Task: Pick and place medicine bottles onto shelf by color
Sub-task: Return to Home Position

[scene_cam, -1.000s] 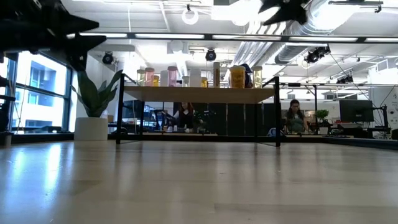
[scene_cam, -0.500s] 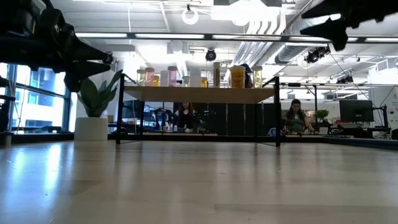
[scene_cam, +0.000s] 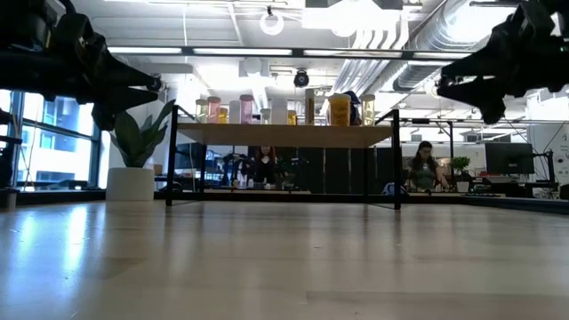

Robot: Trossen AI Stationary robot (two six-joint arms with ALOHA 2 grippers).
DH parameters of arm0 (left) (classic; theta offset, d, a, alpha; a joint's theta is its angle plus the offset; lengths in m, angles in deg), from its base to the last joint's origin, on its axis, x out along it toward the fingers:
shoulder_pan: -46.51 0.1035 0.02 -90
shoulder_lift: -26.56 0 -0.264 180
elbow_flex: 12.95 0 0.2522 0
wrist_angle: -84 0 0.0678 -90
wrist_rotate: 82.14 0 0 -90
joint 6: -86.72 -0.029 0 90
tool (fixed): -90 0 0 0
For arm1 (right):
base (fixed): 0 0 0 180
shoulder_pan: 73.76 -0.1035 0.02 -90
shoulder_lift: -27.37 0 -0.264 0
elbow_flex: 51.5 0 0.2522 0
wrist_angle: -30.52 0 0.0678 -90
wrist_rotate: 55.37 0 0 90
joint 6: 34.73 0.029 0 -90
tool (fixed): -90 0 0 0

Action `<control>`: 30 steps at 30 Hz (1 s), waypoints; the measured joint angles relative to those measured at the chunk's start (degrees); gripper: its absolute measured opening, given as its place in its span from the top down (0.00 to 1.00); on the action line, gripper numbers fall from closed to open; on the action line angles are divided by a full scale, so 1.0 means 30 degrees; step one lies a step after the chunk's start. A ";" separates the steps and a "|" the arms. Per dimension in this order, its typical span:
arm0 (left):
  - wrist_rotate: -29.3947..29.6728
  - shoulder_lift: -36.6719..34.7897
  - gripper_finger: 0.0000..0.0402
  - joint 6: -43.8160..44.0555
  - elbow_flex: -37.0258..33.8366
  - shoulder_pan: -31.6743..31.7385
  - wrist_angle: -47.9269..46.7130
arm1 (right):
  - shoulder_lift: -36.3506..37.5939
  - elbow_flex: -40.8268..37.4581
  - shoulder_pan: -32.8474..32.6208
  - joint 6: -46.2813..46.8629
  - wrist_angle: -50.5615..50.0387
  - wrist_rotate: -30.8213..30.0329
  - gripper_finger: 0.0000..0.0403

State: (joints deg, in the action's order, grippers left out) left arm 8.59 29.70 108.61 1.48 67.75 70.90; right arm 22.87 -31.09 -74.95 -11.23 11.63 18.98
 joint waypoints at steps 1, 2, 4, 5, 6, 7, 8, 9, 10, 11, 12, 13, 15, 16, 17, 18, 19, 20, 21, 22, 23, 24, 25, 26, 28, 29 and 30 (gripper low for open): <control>0.0000 0.0000 0.61 -0.0018 0.0000 0.0000 0.0000 | 0.0215 -0.0410 0.0000 0.0000 0.0437 0.0141 0.51; -0.0003 0.0000 0.61 -0.0008 0.0000 0.0000 0.0000 | 0.0422 -0.0801 0.0000 -0.0010 0.0914 0.0299 0.51; -0.0007 0.0000 0.61 0.0026 0.0000 0.0000 0.0000 | 0.0793 -0.1404 0.0000 -0.0119 0.1541 0.0448 0.51; -0.0007 0.0000 0.61 0.0018 0.0000 0.0000 0.0000 | 0.0950 -0.1657 0.0000 -0.0117 0.1798 0.0455 0.51; -0.0007 0.0000 0.61 -0.0002 0.0000 0.0000 0.0000 | 0.1038 -0.1816 0.0000 -0.0082 0.2183 0.0518 0.51; -0.0007 -0.0007 0.61 -0.0010 0.0000 0.0000 0.0000 | 0.1054 -0.1976 0.0000 -0.0178 0.2637 0.0653 0.51; -0.0007 -0.0007 0.61 -0.0001 0.0000 0.0000 0.0005 | 0.1054 -0.2022 0.0000 -0.0285 0.2864 0.0734 0.51; -0.0007 -0.0007 0.61 0.0019 0.0000 0.0000 0.0000 | 0.1053 -0.2024 0.0000 -0.0323 0.2966 0.0732 0.51; -0.0007 -0.0007 0.61 0.0023 0.0000 0.0000 0.0007 | 0.1053 -0.2024 0.0000 -0.0348 0.2932 0.0732 0.51; -0.0007 -0.0007 0.61 0.0008 0.0000 0.0000 0.0007 | 0.1053 -0.2024 0.0000 -0.0350 0.2911 0.0728 0.51; -0.0007 -0.0007 0.61 -0.0010 0.0000 0.0000 0.0007 | 0.1042 -0.2024 0.0000 -0.0347 0.2778 0.0725 0.51; -0.0007 -0.0007 0.61 -0.0010 0.0000 0.0000 0.0007 | 0.1000 -0.2024 0.0000 -0.0354 0.2730 0.0736 0.51; -0.0007 -0.0007 0.61 0.0041 0.0002 0.0000 0.0007 | 0.0867 -0.2024 0.0000 -0.0493 0.2730 0.0743 0.51; -0.0007 -0.0007 0.61 0.0113 0.0000 0.0000 0.0007 | 0.0857 -0.2024 0.0000 -0.0477 0.2726 0.0750 0.51; -0.0011 -0.0007 0.61 0.0128 0.0004 0.0000 0.0007 | 0.0857 -0.2024 0.0000 -0.0413 0.2726 0.0757 0.51; -0.0007 -0.0007 0.61 0.0135 0.0007 0.0000 0.0007 | 0.0857 -0.2024 0.0000 -0.0315 0.2730 0.0761 0.51; -0.0015 -0.0007 0.61 0.0143 0.0007 0.0000 0.0007 | 0.0857 -0.2024 0.0000 -0.0300 0.2733 0.0761 0.51; -0.0007 -0.0007 0.61 0.0139 0.0007 0.0000 0.0007 | 0.0857 -0.2024 0.0000 -0.0344 0.2733 0.0761 0.51; -0.0014 -0.0007 0.61 0.0135 0.0007 0.0000 0.0007 | 0.0857 -0.2024 0.0000 -0.0350 0.2726 0.0765 0.51; -0.0008 -0.0007 0.61 0.0142 0.0007 0.0000 0.0007 | 0.0857 -0.2024 0.0000 -0.0350 0.2726 0.0765 0.51; -0.0007 -0.0007 0.61 0.0141 0.0007 0.0000 0.0007 | 0.0857 -0.2024 0.0000 -0.0350 0.2726 0.0769 0.51; -0.0011 -0.0007 0.61 0.0143 0.0007 0.0000 0.0007 | 0.0857 -0.2024 0.0000 -0.0350 0.2726 0.0761 0.51; -0.0009 -0.0007 0.61 0.0143 0.0007 0.0000 0.0007 | 0.0857 -0.2024 0.0000 -0.0350 0.2729 0.0761 0.51; -0.0010 -0.0007 0.61 0.0143 0.0007 0.0000 0.0007 | 0.0857 -0.2024 0.0000 -0.0350 0.2726 0.0768 0.51; -0.0008 -0.0007 0.61 0.0143 0.0007 0.0000 0.0007 | 0.0857 -0.2029 0.0000 -0.0350 0.2726 0.0764 0.51; -0.0011 -0.0007 0.61 0.0143 0.0007 0.0000 0.0007 | 0.0857 -0.2031 0.0000 -0.0350 0.2726 0.0766 0.51; -0.0007 -0.0007 0.61 0.0143 0.0007 0.0000 0.0007 | 0.0857 -0.2031 0.0000 -0.0350 0.2726 0.0765 0.51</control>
State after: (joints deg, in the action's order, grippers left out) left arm 8.57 29.68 109.04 1.50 67.75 70.92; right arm 25.44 -37.18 -74.95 -12.28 19.81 21.28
